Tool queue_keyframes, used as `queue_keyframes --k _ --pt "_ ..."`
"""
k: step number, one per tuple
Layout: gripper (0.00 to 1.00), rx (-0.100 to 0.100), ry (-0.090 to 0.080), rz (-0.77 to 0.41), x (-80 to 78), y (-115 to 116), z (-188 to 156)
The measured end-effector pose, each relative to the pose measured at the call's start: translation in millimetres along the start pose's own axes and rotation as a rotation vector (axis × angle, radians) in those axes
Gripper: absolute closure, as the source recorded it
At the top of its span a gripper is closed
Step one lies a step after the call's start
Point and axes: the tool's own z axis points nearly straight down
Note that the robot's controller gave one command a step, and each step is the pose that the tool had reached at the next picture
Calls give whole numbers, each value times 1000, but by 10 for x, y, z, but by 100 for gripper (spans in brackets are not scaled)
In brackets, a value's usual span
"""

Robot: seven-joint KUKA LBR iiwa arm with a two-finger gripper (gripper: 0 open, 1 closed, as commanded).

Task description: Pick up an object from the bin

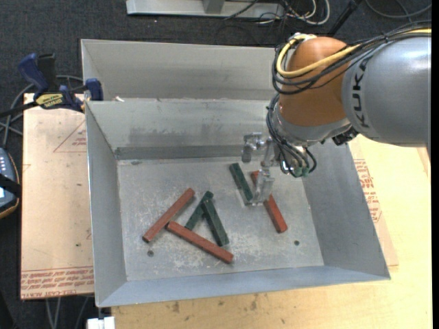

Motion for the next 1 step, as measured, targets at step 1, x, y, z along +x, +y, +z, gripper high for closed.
queue_keyframes --k 1 --pt "0 1 -3 -209 162 -938 949"
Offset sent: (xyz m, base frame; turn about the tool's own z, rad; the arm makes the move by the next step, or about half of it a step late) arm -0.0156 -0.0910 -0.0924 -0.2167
